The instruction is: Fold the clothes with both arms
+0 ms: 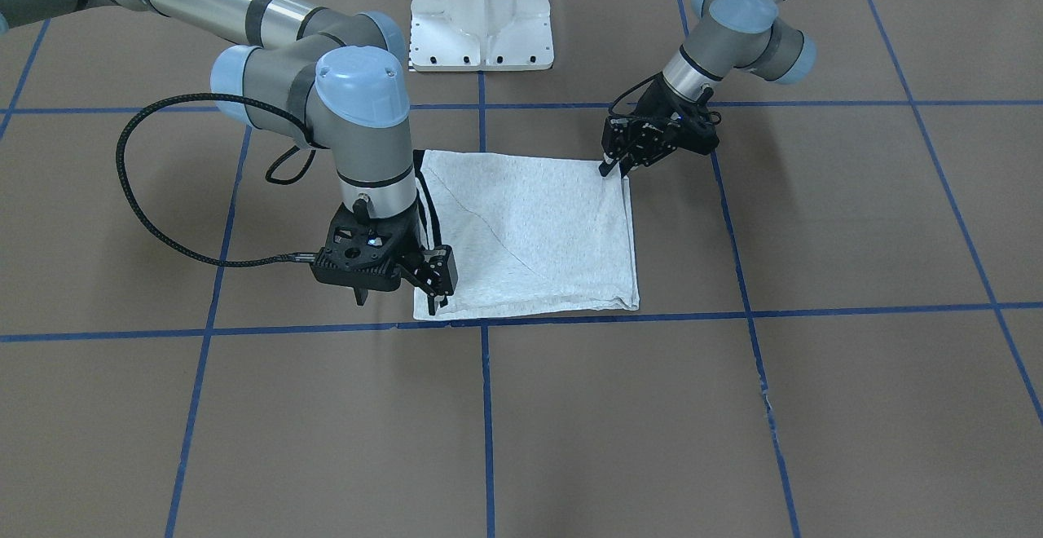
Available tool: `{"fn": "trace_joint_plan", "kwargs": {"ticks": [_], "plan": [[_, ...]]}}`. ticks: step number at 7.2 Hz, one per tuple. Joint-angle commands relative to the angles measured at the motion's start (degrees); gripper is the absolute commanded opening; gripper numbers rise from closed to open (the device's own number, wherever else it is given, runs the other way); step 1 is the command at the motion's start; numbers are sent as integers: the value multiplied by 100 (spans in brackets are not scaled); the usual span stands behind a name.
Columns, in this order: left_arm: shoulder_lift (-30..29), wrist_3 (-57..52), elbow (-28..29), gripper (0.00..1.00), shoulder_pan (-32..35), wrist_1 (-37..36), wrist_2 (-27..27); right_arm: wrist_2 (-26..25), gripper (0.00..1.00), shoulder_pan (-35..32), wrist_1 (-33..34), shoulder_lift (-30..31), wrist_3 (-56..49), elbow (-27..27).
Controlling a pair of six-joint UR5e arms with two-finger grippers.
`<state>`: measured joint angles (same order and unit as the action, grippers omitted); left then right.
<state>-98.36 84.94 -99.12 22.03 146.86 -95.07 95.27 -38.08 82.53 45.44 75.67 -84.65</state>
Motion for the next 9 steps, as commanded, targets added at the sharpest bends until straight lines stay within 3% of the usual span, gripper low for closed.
{"fn": "trace_joint_plan", "kwargs": {"ticks": [1, 3, 6, 9], "plan": [[184, -30, -499, 87, 73, -52, -178, 0, 100, 2, -9, 0, 0, 1], [248, 39, -969, 87, 179, -79, -425, 0, 100, 2, -9, 9, -9, 1], [-657, 40, 223, 87, 144, -18, -153, 0, 100, 11, -27, 53, -9, 1], [-212, -30, 208, 88, 197, 17, -153, 0, 100, 11, -27, 53, -9, 1]]}}
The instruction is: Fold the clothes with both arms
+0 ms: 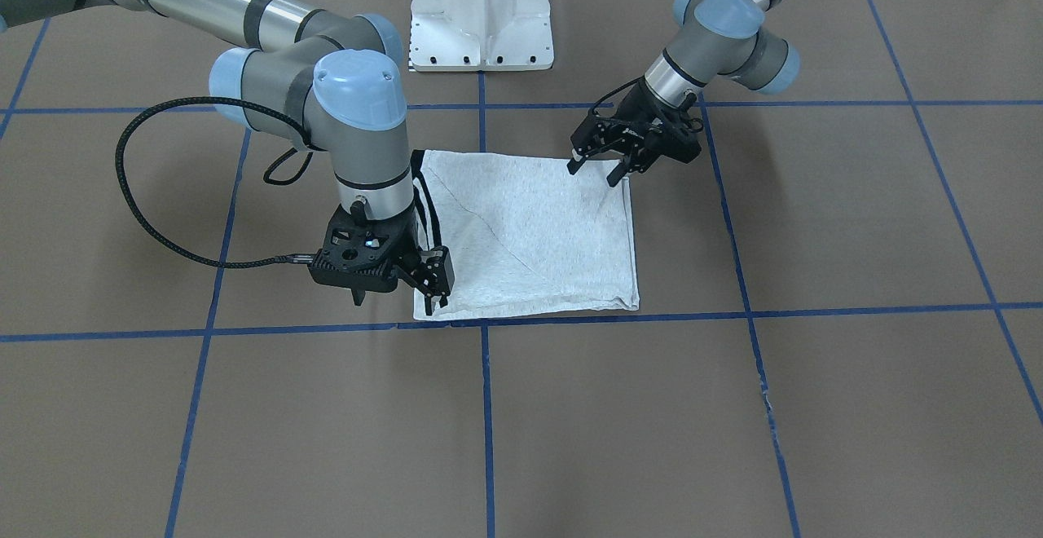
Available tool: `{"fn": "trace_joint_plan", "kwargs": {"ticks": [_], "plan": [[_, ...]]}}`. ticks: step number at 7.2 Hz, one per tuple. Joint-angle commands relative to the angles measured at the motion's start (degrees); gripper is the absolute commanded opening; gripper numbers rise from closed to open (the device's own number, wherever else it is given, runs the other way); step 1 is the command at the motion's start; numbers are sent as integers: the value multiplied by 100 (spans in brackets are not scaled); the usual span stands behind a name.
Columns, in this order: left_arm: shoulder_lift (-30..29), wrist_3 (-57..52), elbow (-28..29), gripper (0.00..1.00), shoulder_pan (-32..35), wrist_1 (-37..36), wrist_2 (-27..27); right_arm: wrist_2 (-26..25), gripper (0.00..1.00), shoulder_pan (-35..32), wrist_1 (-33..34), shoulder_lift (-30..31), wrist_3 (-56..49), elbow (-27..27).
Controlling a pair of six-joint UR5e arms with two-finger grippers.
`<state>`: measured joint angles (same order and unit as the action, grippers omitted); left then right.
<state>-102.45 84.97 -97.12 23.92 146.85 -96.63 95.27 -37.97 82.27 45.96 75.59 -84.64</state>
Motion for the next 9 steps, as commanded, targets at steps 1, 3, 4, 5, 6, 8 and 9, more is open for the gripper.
{"fn": "trace_joint_plan", "kwargs": {"ticks": [1, 3, 4, 5, 6, 8, 9], "plan": [[330, -33, -69, 90, 7, 19, -31, 0, 100, 0, 0, 9, 0, 0], [314, -25, -227, 93, 7, 28, -67, 9, 100, 0, -9, 44, -61, -9], [392, -42, -541, 100, 42, -42, -215, 87, 100, -8, 9, 88, -96, -157], [637, -234, -762, 100, 399, -251, -564, 445, 100, -113, 78, 393, -410, -558], [1100, -966, -1103, 100, 812, -523, -881, 1118, 100, -532, 201, 961, -1231, -1058], [2382, -3018, -1467, 100, 2003, -561, -1574, 1686, 100, -1210, 981, 2148, -2945, -2175], [2858, -4588, -1380, 100, 2942, -570, -2066, 2027, 100, -1682, 993, 2850, -3667, -2484]]}}
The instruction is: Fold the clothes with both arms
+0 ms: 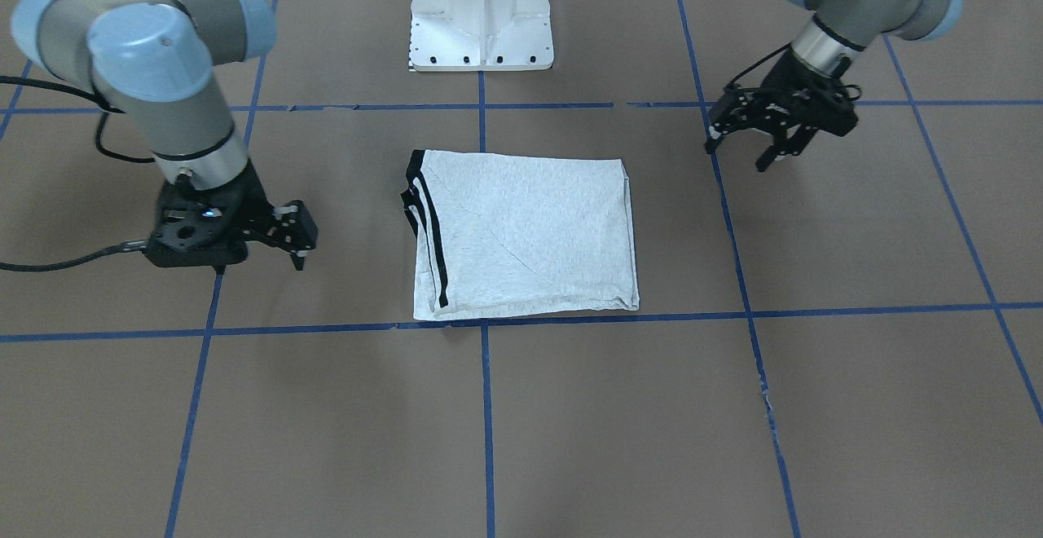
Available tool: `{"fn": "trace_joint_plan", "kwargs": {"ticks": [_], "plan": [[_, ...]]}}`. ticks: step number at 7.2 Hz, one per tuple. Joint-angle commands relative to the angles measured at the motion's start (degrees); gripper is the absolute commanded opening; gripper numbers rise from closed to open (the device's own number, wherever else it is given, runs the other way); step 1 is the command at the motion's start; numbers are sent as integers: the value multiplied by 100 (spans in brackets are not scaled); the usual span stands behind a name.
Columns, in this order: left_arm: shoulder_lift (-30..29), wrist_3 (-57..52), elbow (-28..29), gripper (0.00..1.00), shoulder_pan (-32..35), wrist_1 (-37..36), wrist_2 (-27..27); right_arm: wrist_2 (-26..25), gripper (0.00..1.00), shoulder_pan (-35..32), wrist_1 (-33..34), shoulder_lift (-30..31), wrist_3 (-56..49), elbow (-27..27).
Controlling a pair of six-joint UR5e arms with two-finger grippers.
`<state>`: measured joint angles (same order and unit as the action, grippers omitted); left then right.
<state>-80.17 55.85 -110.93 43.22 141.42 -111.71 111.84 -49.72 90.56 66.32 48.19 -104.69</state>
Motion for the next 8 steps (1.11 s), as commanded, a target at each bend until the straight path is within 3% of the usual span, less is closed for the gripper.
{"fn": "trace_joint_plan", "kwargs": {"ticks": [1, 3, 4, 5, 6, 7, 8], "plan": [[790, -3144, 175, 100, 2022, -340, -875, 852, 100, -1173, 129, 1508, -2083, -621], [435, -6176, 238, 100, 4237, -2597, -1265, 1216, 100, -2458, 172, 2399, -4109, -518], [101, -6487, 230, 100, 4700, -3724, -1283, 1548, 100, -2889, 181, 2647, -4447, -404], [115, -6464, 334, 100, 4713, -4022, -1265, 1847, 100, -3251, 259, 2849, -4702, -368], [98, -6481, 675, 100, 4748, -4017, -1300, 1772, 100, -3411, 808, 2886, -5027, -376], [202, -6473, 704, 100, 4818, -4008, -1805, 1640, 100, -3421, 1388, 2973, -5256, -342], [177, -6447, 948, 100, 4810, -4025, -2080, 1683, 100, -3447, 1446, 3157, -5259, -411]]}}
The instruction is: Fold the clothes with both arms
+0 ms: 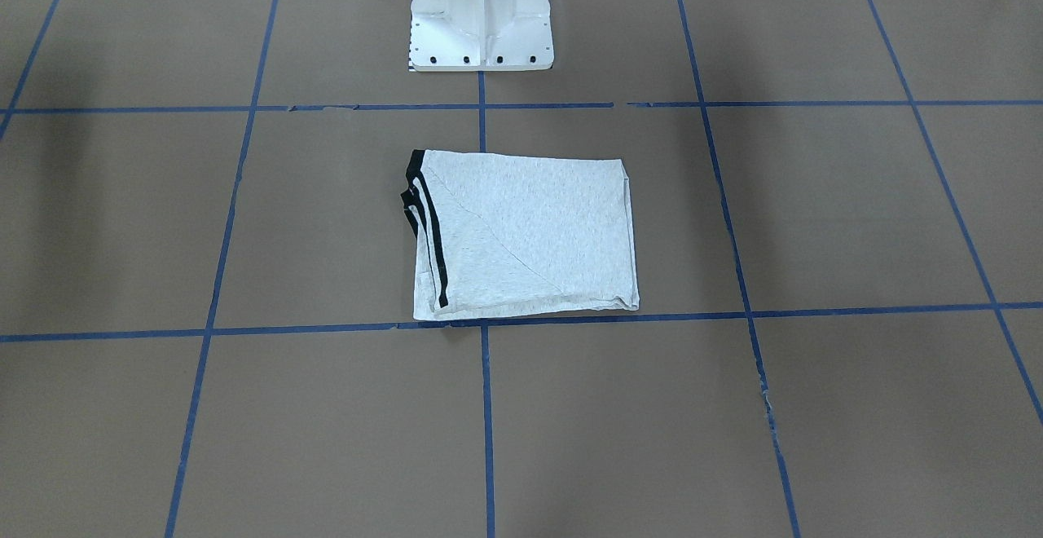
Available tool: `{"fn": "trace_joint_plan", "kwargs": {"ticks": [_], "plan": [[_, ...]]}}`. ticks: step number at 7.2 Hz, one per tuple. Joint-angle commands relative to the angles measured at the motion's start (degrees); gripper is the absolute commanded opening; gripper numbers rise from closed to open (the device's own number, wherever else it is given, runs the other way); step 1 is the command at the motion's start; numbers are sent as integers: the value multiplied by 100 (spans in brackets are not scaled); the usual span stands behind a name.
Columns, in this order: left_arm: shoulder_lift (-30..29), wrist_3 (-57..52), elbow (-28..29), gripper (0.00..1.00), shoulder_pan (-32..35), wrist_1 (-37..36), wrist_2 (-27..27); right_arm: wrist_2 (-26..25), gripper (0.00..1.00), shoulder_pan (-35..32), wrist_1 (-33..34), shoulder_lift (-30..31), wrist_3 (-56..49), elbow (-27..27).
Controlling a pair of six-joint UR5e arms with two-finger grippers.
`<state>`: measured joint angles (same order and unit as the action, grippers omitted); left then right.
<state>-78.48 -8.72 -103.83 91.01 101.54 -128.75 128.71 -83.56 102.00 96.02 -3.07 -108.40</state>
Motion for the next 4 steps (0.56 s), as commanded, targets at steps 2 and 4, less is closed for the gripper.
{"fn": "trace_joint_plan", "kwargs": {"ticks": [2, 4], "plan": [[-9, 116, 329, 100, 22, -308, -947, 6, 100, -81, 285, 381, -106, -49], [-35, 169, 258, 100, 22, -390, -951, -3, 100, -99, 259, 400, -80, -41]]}}
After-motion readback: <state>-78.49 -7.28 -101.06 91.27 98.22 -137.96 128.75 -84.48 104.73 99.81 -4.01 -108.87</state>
